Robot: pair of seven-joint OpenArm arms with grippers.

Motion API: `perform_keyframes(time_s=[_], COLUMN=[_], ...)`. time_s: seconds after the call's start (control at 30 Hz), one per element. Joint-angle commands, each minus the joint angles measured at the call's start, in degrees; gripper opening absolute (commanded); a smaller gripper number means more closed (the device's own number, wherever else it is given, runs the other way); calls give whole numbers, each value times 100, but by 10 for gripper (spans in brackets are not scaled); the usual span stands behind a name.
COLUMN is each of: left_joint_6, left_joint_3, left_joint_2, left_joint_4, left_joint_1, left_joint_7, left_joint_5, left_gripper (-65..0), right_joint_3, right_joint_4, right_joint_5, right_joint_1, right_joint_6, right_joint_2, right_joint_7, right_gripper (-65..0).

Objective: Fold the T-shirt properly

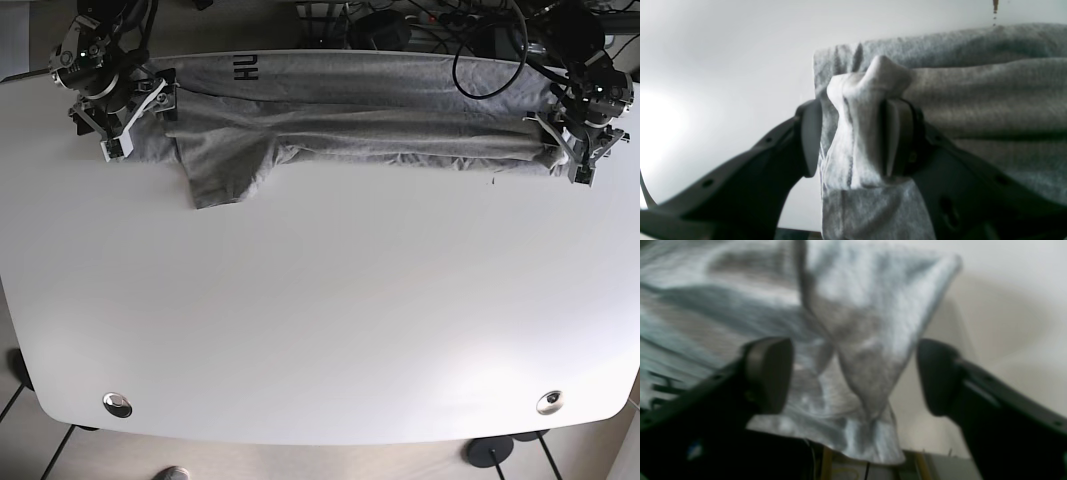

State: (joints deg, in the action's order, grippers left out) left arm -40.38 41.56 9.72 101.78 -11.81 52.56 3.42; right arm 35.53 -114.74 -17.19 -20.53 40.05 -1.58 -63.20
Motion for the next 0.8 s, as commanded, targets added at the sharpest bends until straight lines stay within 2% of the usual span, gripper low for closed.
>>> perform_keyframes(time_s=[0.03, 0.1, 0.17, 0.23, 0.37, 0.43, 0.63, 0.67, 0.73, 0.8], left_joint_6=[38, 38, 38, 38, 38, 38, 38, 38, 38, 38], left_joint_3=[15, 15, -117, -266, -433, -363, -319, -319, -319, -319], left_joint_2=[97, 61, 53, 53, 97, 220, 334, 334, 316, 308], left_joint_4=[482, 657, 631, 596, -143, -424, -626, -635, -644, -652], left_joint_1=[166, 210, 228, 210, 219, 228, 228, 228, 228, 228], left_joint_7=[-99, -99, -82, -82, -91, -91, -99, -99, -99, -99], left_joint_5=[40, 40, 40, 23, 14, 5, 32, 32, 32, 32], left_gripper=[-371, -371, -371, -371, -371, -371, -371, -371, -371, -371], right_joint_3=[12, -23, -111, -384, -507, -542, -1386, -1509, -1764, -1773], right_joint_4=[-126, -73, 173, 823, 2054, 2414, 2661, 2661, 2661, 2661], right_joint_5=[-501, -844, -870, -852, -861, -861, -861, -861, -861, -870], right_joint_1=[89, 352, 686, 1091, 1768, 1847, 1601, 1566, 1522, 1522], right_joint_6=[-5, -5, -5, -5, -5, -5, -5, -5, -5, -5], right_joint_2=[-110, -127, -118, -189, -259, -259, -329, -321, -312, -303], right_joint_7=[118, 109, 91, 118, 443, 566, 1076, 1146, 1217, 1225], right_gripper=[-8, -8, -8, -8, -8, -8, -21, -54, -216, -377])
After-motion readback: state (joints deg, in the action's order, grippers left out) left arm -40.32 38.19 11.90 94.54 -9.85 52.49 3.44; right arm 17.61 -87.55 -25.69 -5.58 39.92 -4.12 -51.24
